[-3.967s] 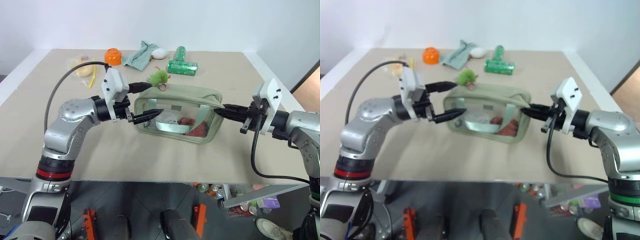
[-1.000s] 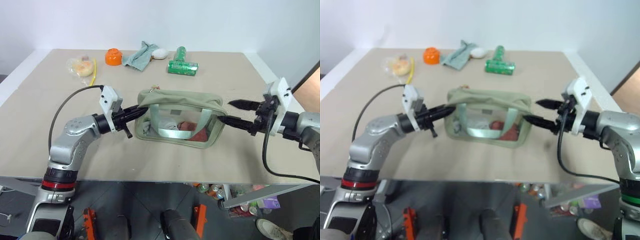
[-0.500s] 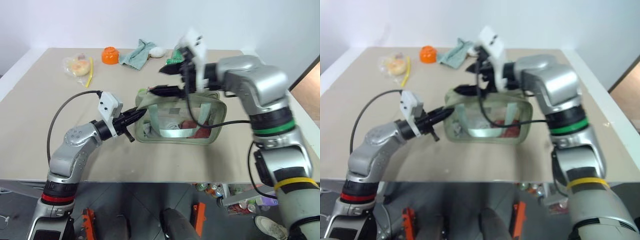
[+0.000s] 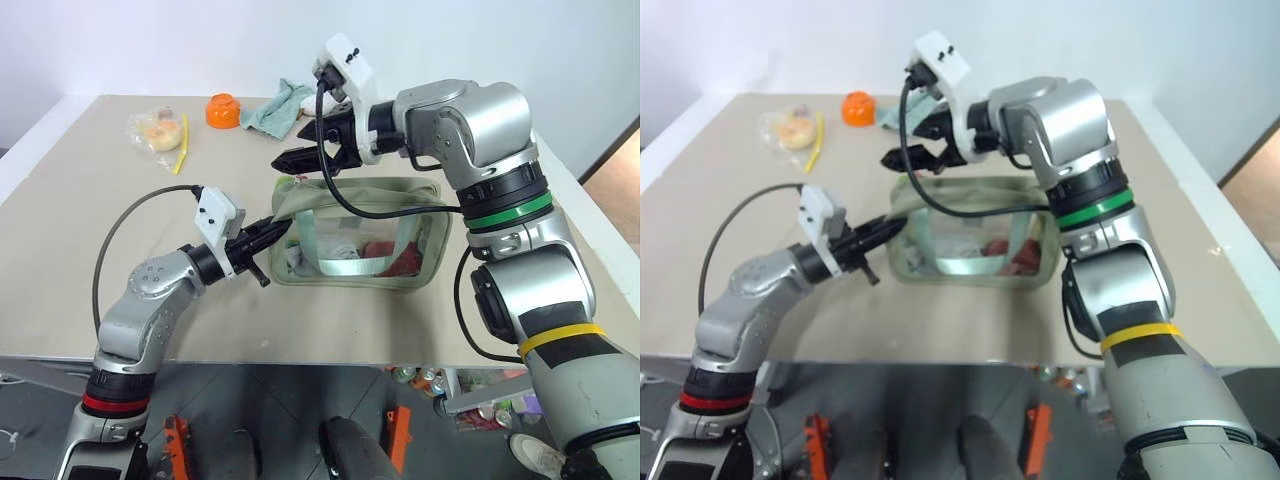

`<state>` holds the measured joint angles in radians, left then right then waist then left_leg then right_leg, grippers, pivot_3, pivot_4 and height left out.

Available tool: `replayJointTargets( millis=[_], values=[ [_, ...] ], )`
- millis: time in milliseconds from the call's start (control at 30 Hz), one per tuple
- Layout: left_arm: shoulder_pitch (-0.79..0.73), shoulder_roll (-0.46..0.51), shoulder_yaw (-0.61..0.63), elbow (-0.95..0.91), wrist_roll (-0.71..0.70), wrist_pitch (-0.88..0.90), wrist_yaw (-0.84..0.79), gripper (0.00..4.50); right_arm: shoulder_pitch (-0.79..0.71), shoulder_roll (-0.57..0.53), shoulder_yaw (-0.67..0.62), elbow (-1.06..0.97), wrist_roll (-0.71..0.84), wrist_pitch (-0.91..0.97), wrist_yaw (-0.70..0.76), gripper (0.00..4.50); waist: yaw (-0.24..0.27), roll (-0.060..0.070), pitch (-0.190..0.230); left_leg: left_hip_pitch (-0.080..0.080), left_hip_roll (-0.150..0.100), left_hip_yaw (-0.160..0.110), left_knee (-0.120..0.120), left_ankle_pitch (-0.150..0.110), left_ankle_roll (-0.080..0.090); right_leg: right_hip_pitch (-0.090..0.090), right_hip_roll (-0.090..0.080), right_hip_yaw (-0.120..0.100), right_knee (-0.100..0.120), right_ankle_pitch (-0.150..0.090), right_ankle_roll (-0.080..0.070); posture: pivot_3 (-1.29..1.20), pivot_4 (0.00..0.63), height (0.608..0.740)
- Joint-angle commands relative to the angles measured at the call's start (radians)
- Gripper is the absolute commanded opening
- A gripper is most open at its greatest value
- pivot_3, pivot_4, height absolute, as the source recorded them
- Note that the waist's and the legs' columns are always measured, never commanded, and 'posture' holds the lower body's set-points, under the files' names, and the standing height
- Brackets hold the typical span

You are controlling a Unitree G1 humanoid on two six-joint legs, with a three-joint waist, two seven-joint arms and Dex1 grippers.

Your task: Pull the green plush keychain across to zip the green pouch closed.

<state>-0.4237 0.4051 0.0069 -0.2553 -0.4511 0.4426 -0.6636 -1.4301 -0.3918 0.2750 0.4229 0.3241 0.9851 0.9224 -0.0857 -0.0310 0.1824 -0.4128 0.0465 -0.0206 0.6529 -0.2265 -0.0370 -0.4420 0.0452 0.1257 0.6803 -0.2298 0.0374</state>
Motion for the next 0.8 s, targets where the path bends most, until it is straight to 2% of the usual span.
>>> replayJointTargets(
  millis=[33,133,567,800],
  values=[
    [0.007,0.009,0.012,-0.036,-0.002,-0.003,0.007,0.0,0.021,-0.027,0.009,-0.055,-0.022,0.019,0.013,4.45,0.0,0.0,0.0,0.0,0.0,0.0,0.0,0.0,0.0,0.0,0.0,0.0,0.0,0.0,0.0,0.0,0.15,0.74],
    [0.012,0.008,0.006,-0.041,-0.001,-0.006,0.004,0.0,0.031,-0.029,0.016,-0.039,-0.036,0.03,0.022,4.45,-0.001,0.0,0.0,0.0,0.0,0.0,0.0,0.0,0.0,0.0,0.0,0.0,0.0,0.0,0.0,0.0,0.15,0.74],
    [0.019,0.009,-0.001,-0.043,-0.002,-0.009,-0.005,0.0,-0.037,-0.009,-0.042,0.191,-0.095,-0.141,0.019,4.45,-0.004,0.0,0.0,0.001,0.0,0.0,0.0,0.0,0.0,0.001,0.0,0.0,0.0,-0.001,0.002,0.0,0.15,0.74],
    [0.014,0.009,-0.003,-0.038,0.0,-0.013,-0.009,0.0,-0.029,-0.012,-0.029,0.206,-0.114,-0.144,0.074,4.45,-0.004,0.0,0.0,0.001,0.0,0.0,0.0,0.0,0.0,0.001,0.0,0.0,0.0,-0.001,0.002,0.0,0.15,0.74]
  ],
)
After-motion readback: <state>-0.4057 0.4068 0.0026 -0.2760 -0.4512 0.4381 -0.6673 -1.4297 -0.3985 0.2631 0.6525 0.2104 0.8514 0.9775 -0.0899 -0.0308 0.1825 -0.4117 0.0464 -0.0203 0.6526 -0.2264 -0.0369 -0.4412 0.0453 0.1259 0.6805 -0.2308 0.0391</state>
